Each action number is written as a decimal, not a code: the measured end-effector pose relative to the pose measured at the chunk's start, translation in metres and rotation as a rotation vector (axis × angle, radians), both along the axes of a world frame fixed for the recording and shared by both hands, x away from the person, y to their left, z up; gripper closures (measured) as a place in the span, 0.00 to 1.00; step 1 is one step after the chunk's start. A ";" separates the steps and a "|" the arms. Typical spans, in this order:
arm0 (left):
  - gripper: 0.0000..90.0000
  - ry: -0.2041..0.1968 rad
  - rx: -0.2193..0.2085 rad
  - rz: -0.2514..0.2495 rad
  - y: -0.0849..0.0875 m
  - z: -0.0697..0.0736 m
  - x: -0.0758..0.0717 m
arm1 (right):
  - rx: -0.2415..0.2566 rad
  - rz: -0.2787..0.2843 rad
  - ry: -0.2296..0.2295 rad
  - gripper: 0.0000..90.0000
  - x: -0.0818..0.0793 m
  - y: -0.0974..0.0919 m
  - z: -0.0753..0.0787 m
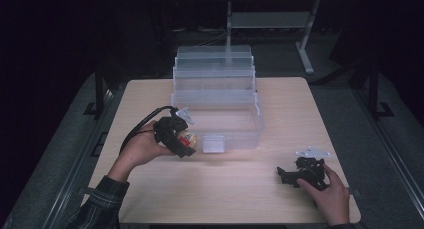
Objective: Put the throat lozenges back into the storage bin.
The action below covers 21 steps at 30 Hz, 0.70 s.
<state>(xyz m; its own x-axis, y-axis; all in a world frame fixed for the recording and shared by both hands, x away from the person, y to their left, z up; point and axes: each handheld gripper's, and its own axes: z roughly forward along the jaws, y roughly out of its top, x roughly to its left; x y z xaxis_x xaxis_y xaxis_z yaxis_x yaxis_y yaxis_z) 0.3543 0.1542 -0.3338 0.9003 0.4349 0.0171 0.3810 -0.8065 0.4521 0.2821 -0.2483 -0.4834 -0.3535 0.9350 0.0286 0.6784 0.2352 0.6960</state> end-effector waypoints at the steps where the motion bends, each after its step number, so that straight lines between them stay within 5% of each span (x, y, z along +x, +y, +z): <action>1: 0.22 -0.001 -0.001 0.004 0.001 0.001 0.002 | 0.001 0.000 0.000 0.00 0.000 0.000 0.000; 21: 0.22 -0.007 -0.002 0.089 0.015 0.011 0.041 | -0.001 0.002 0.000 0.00 0.000 0.000 0.000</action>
<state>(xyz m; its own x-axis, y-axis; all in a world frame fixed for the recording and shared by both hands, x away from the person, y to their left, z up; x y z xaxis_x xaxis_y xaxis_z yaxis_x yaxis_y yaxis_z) 0.3948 0.1687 -0.3232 0.8579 0.5133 0.0225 0.4479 -0.7686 0.4568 0.2823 -0.2484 -0.4835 -0.3551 0.9344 0.0274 0.6779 0.2372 0.6958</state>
